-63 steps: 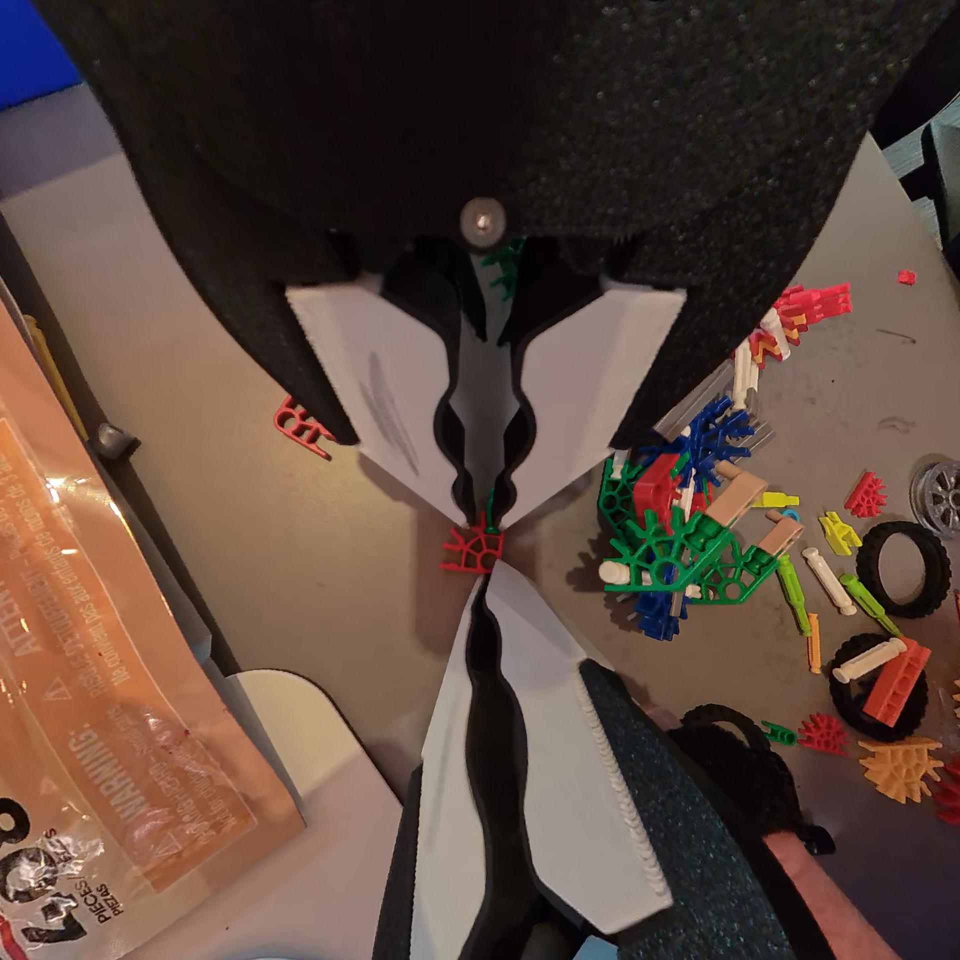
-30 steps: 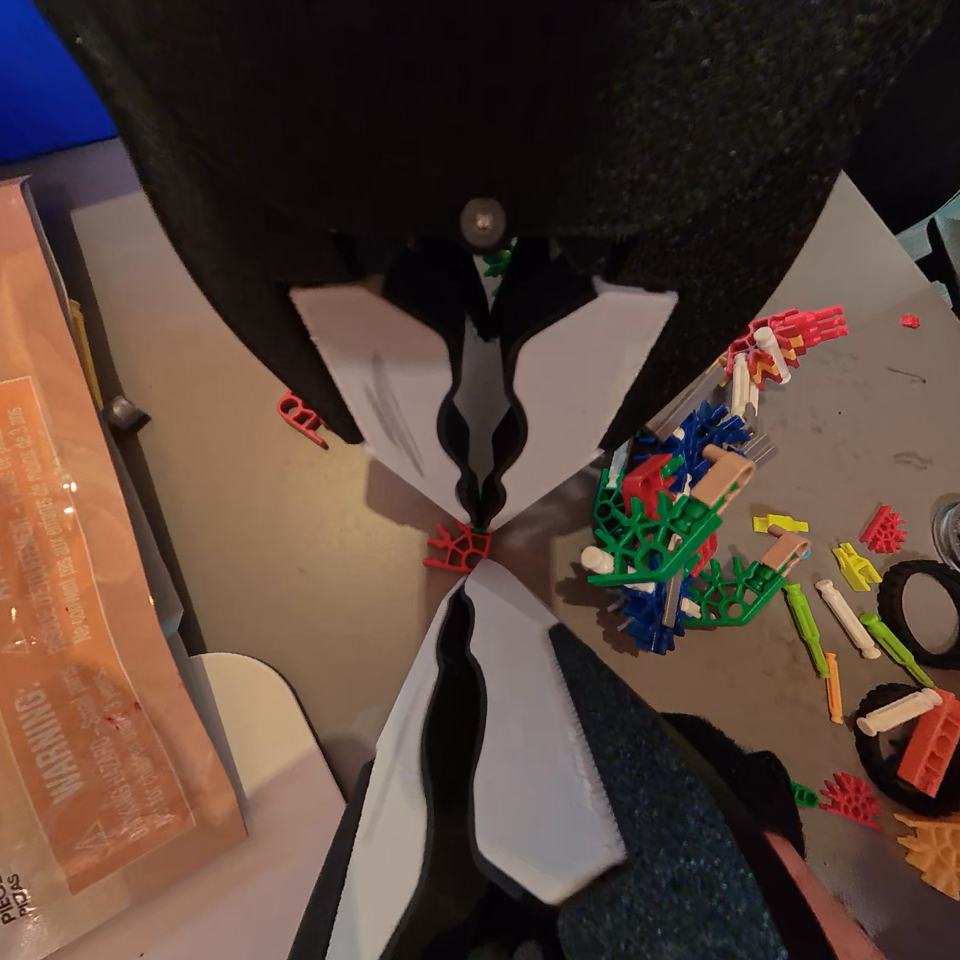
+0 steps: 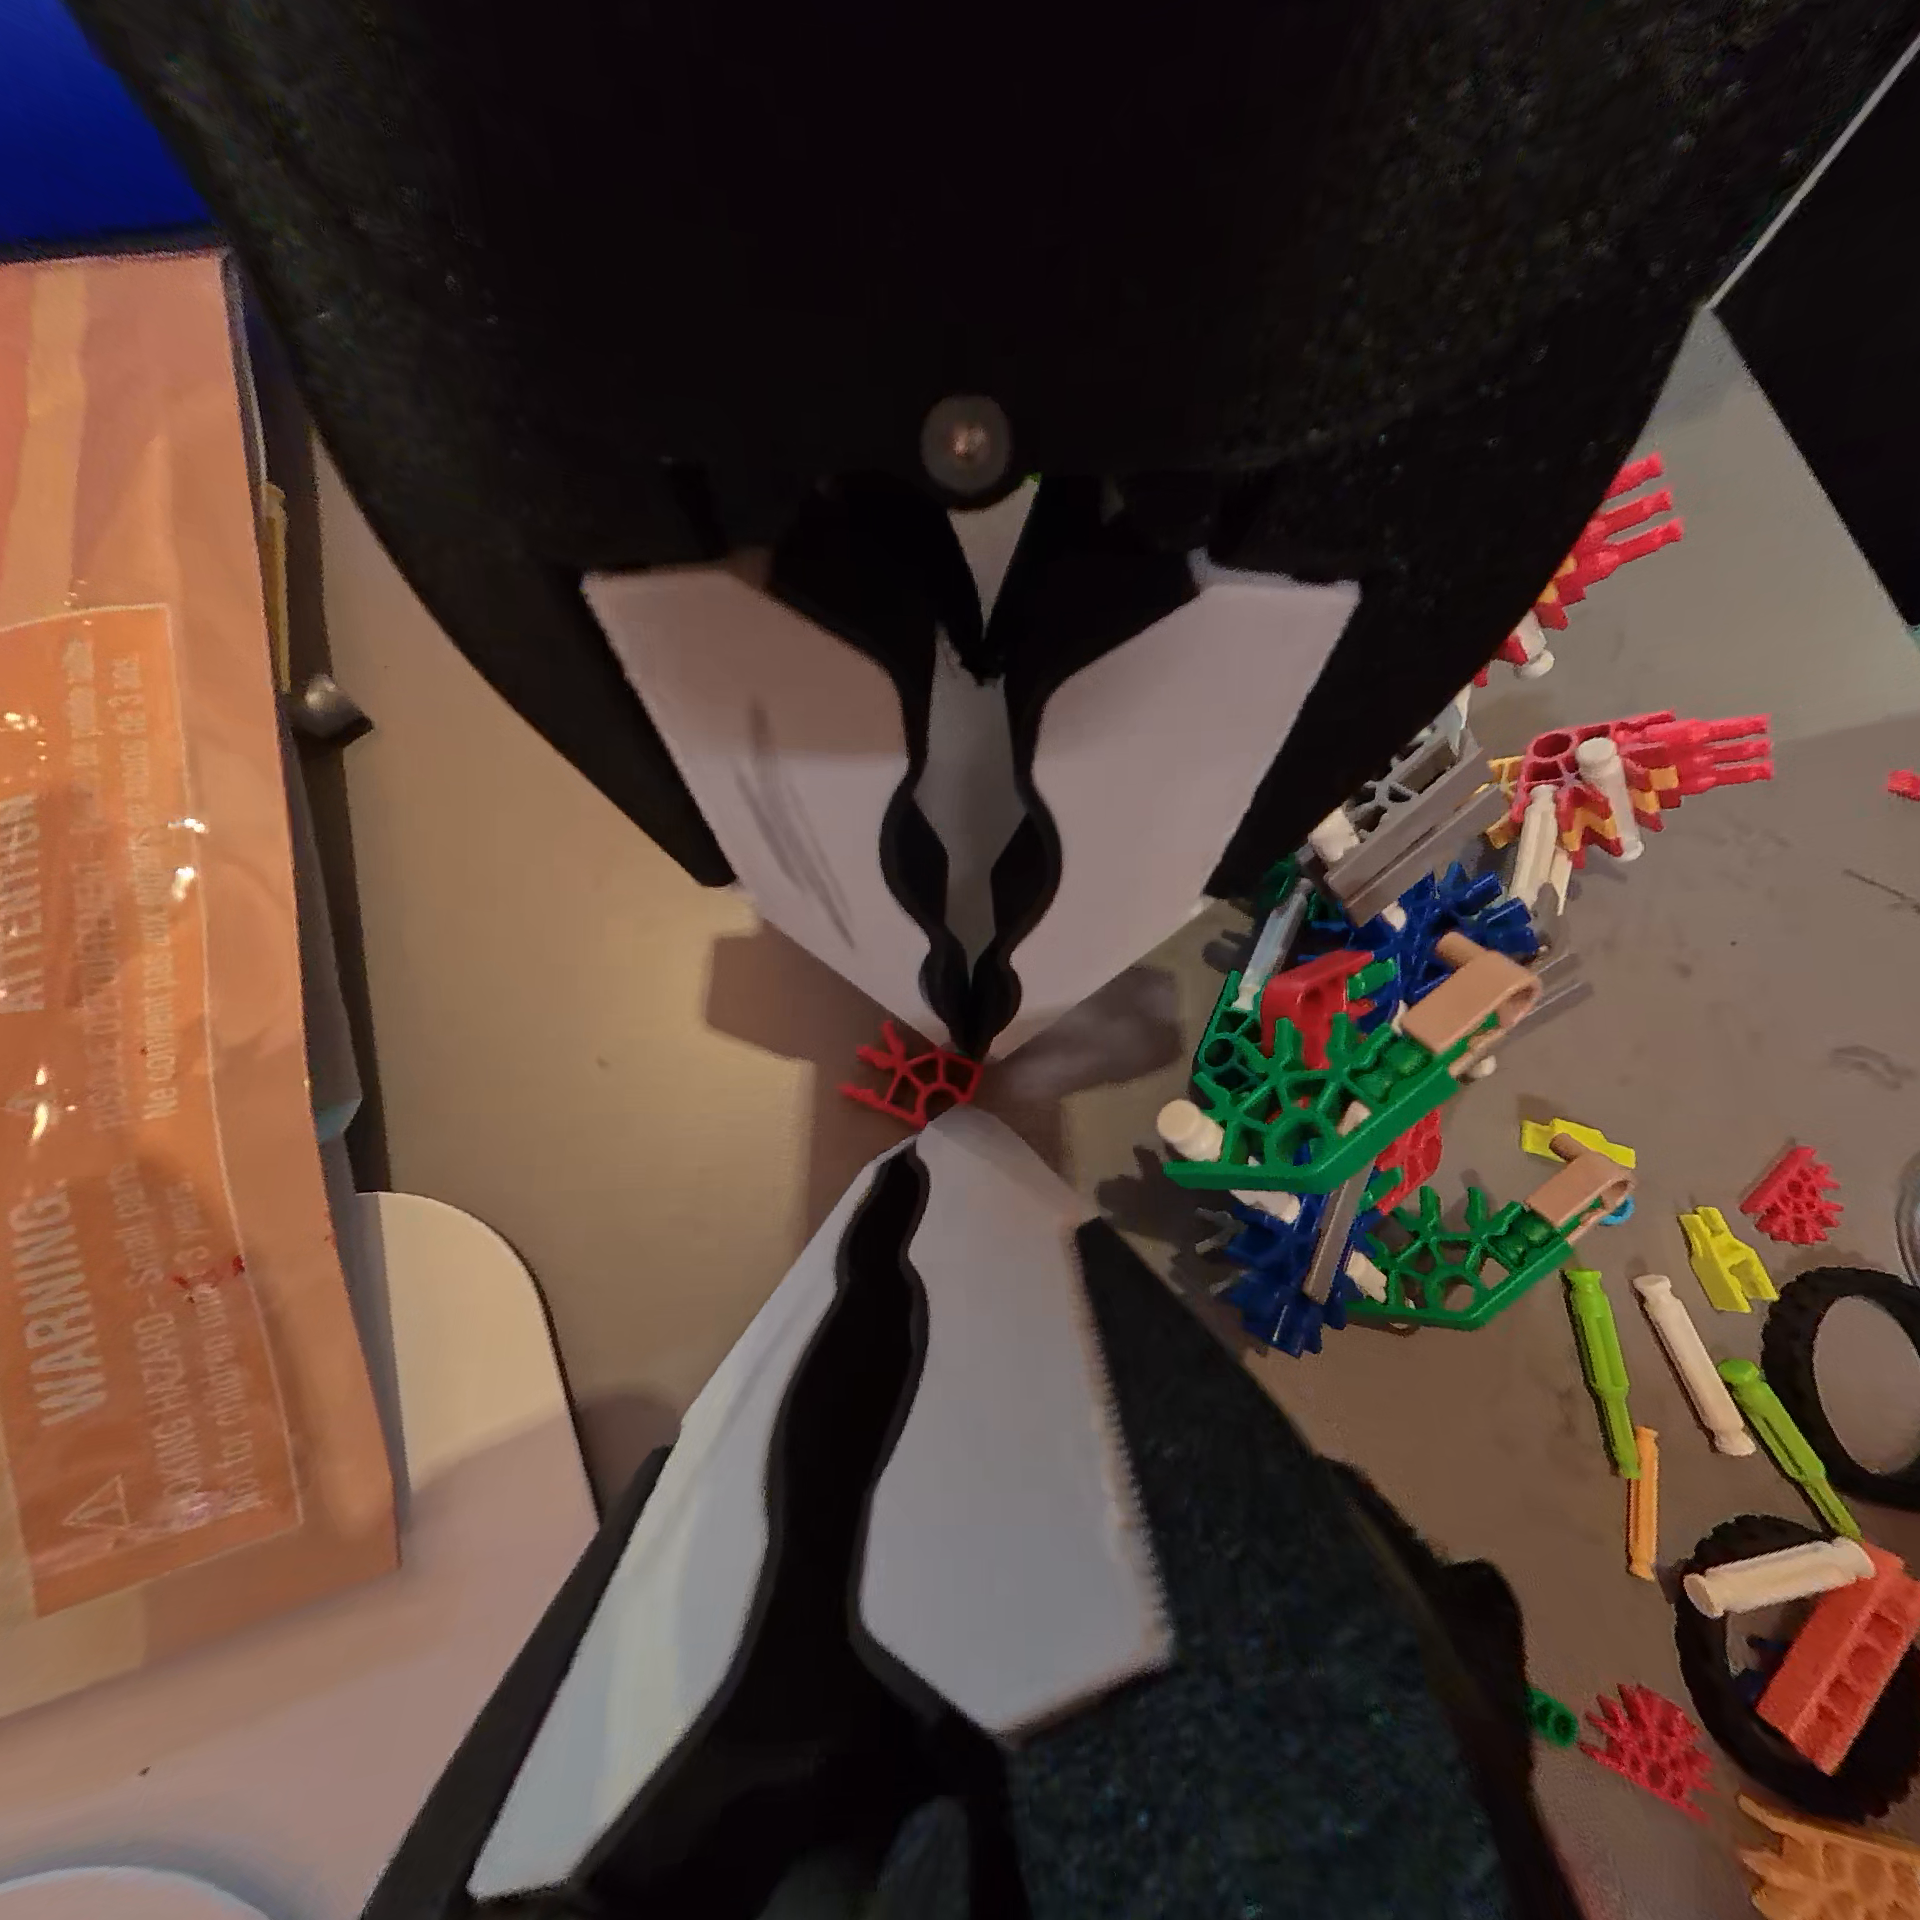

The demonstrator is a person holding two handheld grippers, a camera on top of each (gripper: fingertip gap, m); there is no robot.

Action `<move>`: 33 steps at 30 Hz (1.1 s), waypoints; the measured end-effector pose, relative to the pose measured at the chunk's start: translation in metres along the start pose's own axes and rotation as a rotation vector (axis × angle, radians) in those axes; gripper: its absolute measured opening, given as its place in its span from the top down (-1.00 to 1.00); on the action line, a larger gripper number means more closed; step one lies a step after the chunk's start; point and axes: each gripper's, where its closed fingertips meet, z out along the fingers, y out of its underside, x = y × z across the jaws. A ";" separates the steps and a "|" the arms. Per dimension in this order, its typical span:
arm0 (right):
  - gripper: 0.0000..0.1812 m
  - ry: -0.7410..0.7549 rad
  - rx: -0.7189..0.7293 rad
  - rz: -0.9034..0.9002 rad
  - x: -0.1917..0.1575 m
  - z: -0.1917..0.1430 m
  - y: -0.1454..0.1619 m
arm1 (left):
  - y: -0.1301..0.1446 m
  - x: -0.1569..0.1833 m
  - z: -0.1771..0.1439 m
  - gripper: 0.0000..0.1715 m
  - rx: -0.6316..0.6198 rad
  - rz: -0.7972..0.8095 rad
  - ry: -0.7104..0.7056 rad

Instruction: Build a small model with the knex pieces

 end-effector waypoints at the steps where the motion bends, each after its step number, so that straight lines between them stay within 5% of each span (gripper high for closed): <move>1: 1.00 0.010 0.006 -0.009 0.000 0.000 0.000 | 0.000 0.000 0.000 0.98 0.001 0.001 0.000; 8: 1.00 0.085 0.086 0.035 0.001 -0.003 0.002 | -0.001 -0.001 0.000 0.98 0.010 0.012 0.003; 13: 0.96 0.099 0.218 0.188 0.011 -0.031 0.006 | -0.001 -0.001 0.000 0.98 0.011 0.020 0.000; 25: 0.93 0.215 0.285 0.277 0.017 -0.072 0.029 | 0.007 -0.003 -0.020 0.82 -0.016 0.059 -0.113; 33: 0.92 0.293 0.322 0.315 0.016 -0.096 0.042 | 0.027 0.033 -0.049 0.81 0.016 0.065 -0.082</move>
